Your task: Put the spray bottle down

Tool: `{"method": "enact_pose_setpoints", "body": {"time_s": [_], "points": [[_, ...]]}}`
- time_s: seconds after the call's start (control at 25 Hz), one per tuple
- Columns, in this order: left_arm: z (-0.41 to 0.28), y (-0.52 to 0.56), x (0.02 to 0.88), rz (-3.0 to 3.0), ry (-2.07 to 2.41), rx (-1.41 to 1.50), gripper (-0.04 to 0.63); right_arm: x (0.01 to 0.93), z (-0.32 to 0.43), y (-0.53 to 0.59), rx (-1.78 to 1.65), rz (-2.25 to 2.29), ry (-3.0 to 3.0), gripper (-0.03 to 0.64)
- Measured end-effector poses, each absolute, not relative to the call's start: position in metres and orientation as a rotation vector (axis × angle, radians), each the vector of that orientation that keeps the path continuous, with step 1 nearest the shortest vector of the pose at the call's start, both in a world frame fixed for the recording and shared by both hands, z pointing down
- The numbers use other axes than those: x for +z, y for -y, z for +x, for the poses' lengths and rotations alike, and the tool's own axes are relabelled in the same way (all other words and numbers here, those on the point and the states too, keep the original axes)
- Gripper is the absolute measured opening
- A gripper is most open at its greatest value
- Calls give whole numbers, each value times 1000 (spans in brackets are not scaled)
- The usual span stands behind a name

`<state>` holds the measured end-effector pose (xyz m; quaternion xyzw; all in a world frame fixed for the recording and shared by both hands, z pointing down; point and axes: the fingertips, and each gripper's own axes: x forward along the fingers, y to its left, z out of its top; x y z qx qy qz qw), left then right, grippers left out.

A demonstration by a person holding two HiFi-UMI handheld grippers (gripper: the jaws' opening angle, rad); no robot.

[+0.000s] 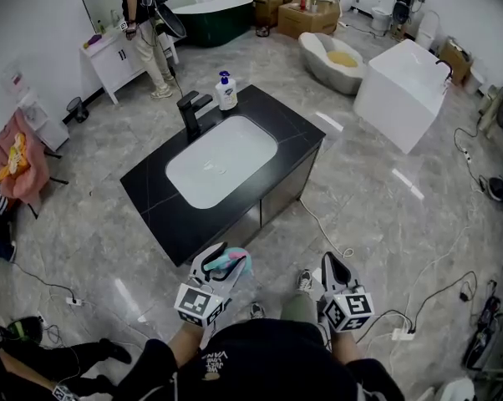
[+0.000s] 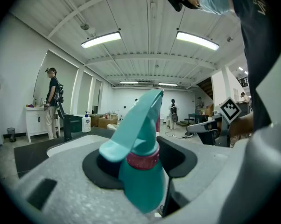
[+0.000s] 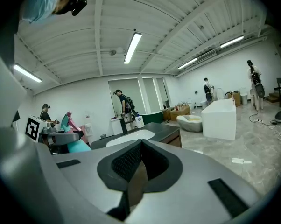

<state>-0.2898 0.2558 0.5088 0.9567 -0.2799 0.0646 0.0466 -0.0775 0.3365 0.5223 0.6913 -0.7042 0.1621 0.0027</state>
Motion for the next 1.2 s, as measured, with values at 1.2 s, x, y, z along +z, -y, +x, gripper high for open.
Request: {"method": "enact_pose_setpoints", "body": {"time_s": [1.2], "points": [[-89, -143, 508, 2832, 1068, 195, 224, 526, 112, -202, 532, 1910, 2378, 2]]}}
